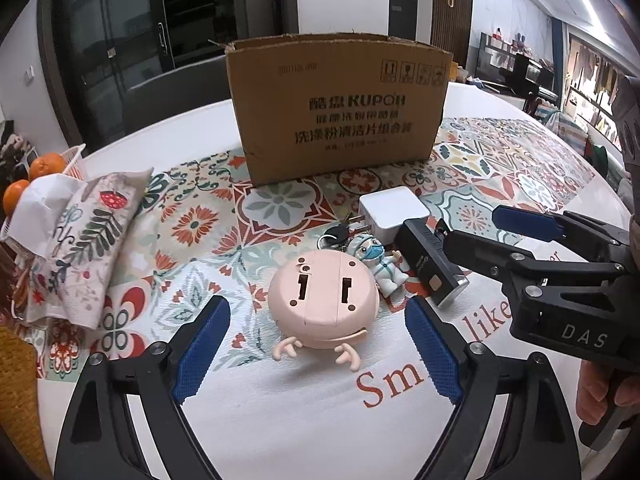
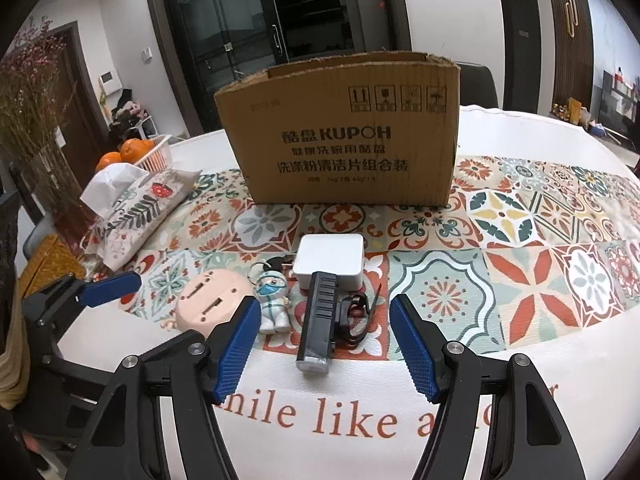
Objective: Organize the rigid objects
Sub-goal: 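Lower the left tool to the pink toy while the right tool approaches the black cable, then close the left gripper on the pink toy while the right grasps the black cable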
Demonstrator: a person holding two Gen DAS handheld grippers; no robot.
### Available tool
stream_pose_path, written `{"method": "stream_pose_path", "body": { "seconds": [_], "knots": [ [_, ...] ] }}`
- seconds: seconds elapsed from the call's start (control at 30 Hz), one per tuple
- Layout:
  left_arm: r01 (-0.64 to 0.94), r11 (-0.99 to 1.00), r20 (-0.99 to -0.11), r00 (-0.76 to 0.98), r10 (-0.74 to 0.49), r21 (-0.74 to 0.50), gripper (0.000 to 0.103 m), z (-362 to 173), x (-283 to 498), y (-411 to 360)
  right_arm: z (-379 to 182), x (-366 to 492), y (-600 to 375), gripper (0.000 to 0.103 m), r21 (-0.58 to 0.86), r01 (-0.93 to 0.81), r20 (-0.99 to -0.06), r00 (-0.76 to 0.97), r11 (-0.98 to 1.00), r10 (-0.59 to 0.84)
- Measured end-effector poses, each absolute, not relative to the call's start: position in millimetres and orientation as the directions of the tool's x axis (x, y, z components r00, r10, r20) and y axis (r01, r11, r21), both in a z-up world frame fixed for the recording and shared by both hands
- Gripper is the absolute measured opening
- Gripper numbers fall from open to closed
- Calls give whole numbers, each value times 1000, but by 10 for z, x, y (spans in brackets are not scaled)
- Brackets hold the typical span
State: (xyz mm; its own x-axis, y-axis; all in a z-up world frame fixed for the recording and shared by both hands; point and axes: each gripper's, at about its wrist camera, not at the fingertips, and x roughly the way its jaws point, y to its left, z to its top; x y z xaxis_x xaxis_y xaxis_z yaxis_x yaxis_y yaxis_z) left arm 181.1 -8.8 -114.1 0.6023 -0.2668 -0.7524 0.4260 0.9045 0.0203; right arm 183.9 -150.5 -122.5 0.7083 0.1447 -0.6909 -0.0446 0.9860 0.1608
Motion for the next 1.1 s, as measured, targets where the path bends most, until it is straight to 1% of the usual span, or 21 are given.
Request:
{"method": "stream_pose_path", "body": {
  "seconds": [0.2,0.3,0.53,0.6,0.83,0.93,1.03,1.1],
  "knots": [
    [429,903,-756,589,-286,-8,90,-1234,1883,-85,-1330,1924,-1523,64,174,-36,-704,694,984,150],
    [428,904,-757,586,-287,-11,90,-1277,1914,-78,-1399,1977,-1524,59,186,-34,-717,679,982,159],
    [436,900,-767,568,-297,-26,90,-1359,1995,-88,-1514,2078,-1536,56,203,-22,-734,658,979,167],
    [438,899,-770,562,-301,-31,90,-1380,2015,-97,-1543,2109,-1545,53,208,-19,-740,651,978,170],
    [438,898,-774,554,-306,-41,90,-1444,2081,-116,-1628,2194,-1571,51,231,-6,-754,631,973,183],
    [434,899,-778,542,-317,-64,89,-1484,2114,-106,-1636,2219,-1552,49,227,-13,-756,628,974,184],
    [427,902,-780,541,-315,-68,83,-1523,2131,-102,-1657,2232,-1539,49,237,-19,-757,623,971,197],
    [431,899,-779,538,-323,-76,77,-1542,2136,-102,-1659,2233,-1521,47,229,-29,-756,625,973,197]
  ]
}}
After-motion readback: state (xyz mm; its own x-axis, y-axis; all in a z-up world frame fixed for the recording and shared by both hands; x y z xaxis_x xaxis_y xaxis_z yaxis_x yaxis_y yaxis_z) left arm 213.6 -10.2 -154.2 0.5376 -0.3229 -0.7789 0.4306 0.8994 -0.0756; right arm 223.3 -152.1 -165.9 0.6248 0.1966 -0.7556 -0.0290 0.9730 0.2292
